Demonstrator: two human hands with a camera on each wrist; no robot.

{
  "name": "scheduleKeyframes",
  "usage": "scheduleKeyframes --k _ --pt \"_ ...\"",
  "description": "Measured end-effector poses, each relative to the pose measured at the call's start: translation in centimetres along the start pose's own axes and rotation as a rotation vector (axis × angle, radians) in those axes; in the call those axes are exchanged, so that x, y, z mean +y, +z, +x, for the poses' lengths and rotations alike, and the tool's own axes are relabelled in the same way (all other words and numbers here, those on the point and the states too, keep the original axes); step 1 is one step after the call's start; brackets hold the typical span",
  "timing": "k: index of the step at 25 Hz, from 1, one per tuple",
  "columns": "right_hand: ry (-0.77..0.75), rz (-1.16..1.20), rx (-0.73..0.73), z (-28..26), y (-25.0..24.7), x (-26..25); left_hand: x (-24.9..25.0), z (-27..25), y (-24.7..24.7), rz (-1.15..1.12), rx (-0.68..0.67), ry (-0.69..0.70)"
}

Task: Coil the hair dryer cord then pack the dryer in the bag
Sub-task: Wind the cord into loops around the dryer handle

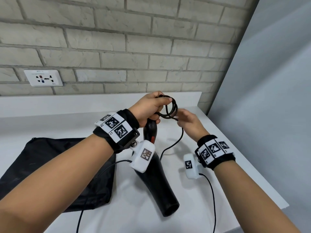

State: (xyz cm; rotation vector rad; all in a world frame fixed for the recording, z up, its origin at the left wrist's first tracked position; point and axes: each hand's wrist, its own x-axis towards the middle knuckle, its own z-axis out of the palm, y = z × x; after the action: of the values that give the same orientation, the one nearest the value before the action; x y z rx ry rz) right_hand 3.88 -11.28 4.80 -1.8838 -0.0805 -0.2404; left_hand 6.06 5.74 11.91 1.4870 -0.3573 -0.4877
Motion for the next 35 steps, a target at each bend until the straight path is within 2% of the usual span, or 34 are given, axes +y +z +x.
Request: scheduleKeyframes --k 2,5,9,14,19,23,27,32,35 --pt "-0.039 0.248 -0.101 0.2 -0.3 -1.8 0.1 0.1 -0.2 0.006 0.030 0.001" --pt "-0.061 0.343 -0.225 0.3 -0.2 -3.3 0.3 0.1 -0.4 -0.047 0.034 0.008" --pt "-0.082 0.425 -0.240 0.3 0.0 -3.5 0.5 -0.1 -0.5 -0.117 0.018 0.004" --pt "-0.065 0.560 -0.278 0.1 0.0 -4.0 0.4 -0.2 -0.4 -0.061 -0.033 -0.016" --pt "-0.032 0.517 -0.155 0.0 0.7 -4.3 0.5 -0.4 -0.4 -0.039 -0.060 0.039" --pt "-0.006 0.367 -0.033 0.0 1.4 -4.6 0.2 -0.3 0.0 -0.059 -0.029 0.038" --pt "-0.025 0.322 -0.061 -0.2 1.1 -5.2 0.0 -0.1 0.0 -0.064 -0.030 0.016" --pt "-0.003 0.476 -0.132 -0.5 0.3 -5.3 0.4 -0.1 -0.3 -0.068 -0.066 0.027" --pt "-0.027 0.436 -0.081 -0.2 0.7 -5.7 0.8 -0.1 -0.6 -0.097 -0.079 0.021"
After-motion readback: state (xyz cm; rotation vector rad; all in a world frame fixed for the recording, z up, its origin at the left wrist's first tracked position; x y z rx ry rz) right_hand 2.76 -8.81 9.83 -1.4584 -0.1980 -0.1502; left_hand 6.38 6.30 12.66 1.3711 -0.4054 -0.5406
